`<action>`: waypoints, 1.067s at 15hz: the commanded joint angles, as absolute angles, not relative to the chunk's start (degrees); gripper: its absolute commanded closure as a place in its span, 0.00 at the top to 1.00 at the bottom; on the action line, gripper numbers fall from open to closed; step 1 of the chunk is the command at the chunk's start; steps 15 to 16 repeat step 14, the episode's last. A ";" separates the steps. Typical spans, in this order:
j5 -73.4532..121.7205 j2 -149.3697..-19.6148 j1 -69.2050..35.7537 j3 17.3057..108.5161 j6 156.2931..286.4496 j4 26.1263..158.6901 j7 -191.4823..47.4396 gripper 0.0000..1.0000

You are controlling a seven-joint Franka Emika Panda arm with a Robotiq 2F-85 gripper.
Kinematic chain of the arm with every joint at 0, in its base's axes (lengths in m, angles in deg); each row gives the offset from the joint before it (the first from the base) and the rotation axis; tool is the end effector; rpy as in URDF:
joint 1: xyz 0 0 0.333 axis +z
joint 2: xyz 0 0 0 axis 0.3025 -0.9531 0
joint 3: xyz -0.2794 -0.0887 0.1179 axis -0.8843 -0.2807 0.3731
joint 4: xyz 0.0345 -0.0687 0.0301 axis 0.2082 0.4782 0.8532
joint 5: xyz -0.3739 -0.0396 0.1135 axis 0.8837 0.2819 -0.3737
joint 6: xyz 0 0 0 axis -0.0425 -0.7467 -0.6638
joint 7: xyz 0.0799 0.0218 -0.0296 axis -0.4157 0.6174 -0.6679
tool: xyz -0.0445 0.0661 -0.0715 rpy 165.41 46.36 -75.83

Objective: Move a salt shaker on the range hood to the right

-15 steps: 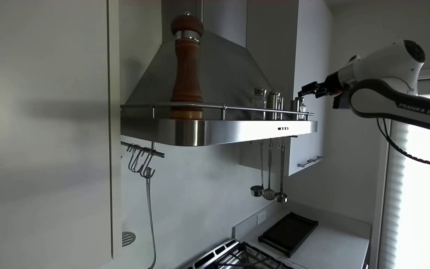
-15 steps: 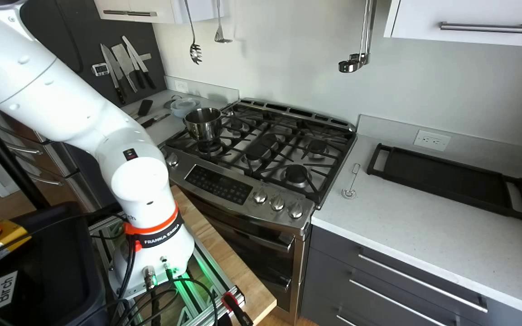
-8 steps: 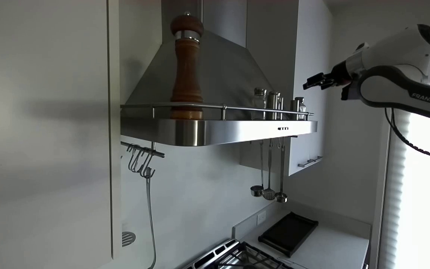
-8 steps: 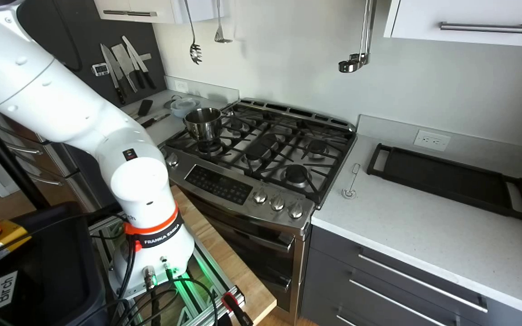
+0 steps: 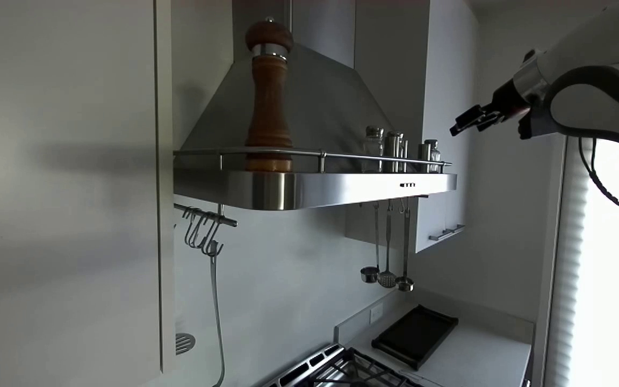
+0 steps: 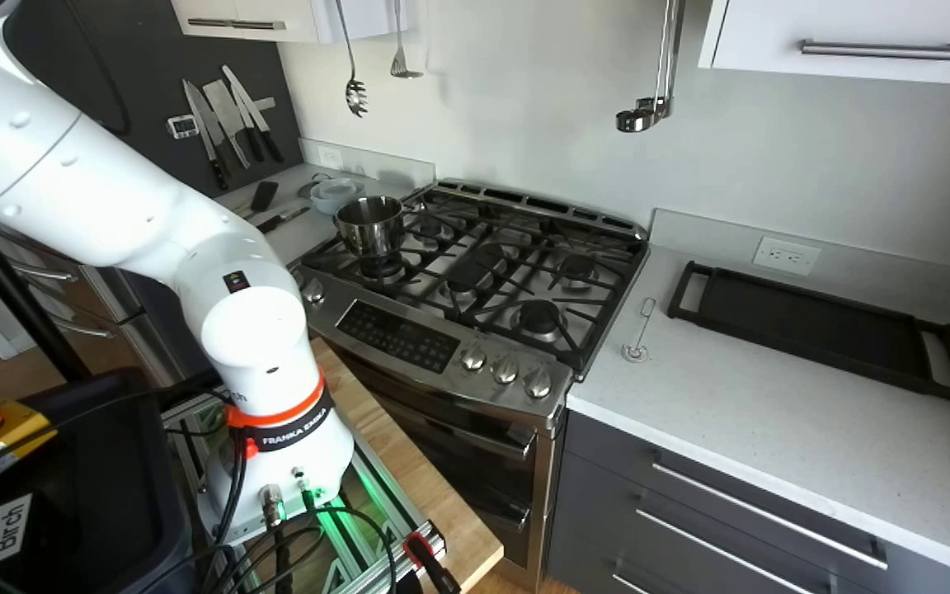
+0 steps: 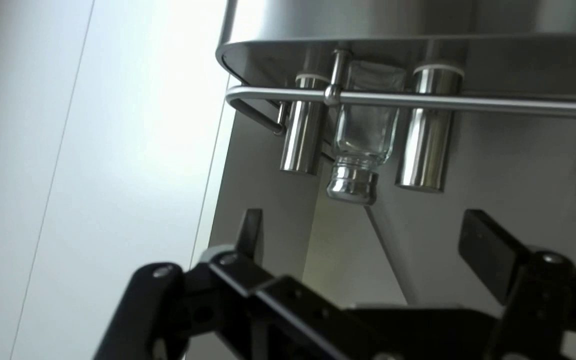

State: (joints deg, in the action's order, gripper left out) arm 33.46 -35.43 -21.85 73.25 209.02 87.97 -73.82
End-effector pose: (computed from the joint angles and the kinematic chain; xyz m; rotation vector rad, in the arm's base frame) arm 0.3018 0.0349 0.9677 2.4271 0.0070 1.6156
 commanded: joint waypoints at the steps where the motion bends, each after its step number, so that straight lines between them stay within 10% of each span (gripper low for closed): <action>1: 35.07 -33.15 -21.89 73.97 203.89 87.43 -74.36 1.00; 16: 36.29 -30.19 -21.51 75.50 199.92 88.29 -73.21 1.00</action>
